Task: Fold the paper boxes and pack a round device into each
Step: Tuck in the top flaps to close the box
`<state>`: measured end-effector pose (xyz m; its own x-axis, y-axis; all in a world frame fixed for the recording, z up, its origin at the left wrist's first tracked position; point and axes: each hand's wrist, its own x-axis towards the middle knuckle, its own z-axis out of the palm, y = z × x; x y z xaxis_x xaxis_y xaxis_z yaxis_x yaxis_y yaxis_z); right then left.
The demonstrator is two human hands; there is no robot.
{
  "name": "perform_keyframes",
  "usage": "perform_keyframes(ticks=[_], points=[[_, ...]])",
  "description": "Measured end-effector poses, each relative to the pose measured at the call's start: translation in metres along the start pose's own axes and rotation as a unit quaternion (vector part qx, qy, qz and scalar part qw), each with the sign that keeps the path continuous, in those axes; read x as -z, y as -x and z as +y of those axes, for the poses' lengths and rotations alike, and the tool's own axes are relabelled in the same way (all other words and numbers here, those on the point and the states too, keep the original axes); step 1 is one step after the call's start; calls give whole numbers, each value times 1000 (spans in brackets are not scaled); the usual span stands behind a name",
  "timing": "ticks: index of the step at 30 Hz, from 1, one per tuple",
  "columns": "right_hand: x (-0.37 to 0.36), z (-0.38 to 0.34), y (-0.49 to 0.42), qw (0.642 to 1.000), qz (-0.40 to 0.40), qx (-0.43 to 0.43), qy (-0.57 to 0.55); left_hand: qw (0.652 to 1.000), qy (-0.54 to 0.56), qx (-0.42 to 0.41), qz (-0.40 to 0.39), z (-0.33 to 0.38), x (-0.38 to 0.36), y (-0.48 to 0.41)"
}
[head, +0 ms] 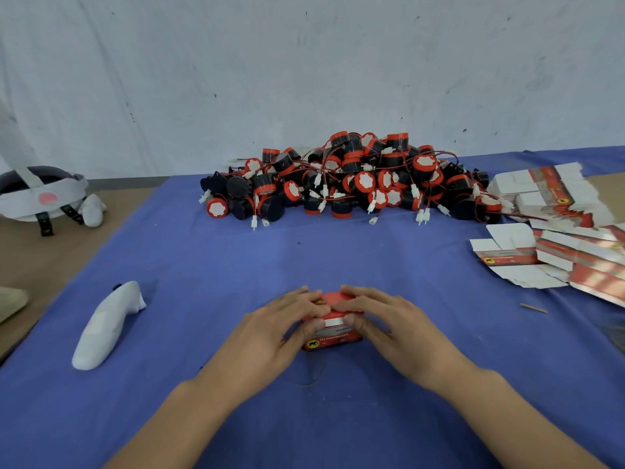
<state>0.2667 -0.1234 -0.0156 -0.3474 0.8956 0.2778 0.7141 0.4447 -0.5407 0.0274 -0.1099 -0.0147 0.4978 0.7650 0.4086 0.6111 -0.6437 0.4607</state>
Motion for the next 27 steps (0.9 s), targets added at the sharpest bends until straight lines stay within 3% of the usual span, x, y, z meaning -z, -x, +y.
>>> perform_keyframes(ticks=[7, 18, 24, 27], points=[[1, 5, 3, 999, -25, 14, 45, 997, -66, -34, 7, -1, 4, 7], [-5, 1, 9, 994, 53, 75, 61, 990, -101, -84, 51, 0, 0, 8], [-9, 8, 4, 998, 19, 10, -57, 1000, 18, 6, 15, -4, -10, 13], [-6, 0, -3, 985, 46, -30, -161, 986, 147, 55, 62, 7, -9, 2]])
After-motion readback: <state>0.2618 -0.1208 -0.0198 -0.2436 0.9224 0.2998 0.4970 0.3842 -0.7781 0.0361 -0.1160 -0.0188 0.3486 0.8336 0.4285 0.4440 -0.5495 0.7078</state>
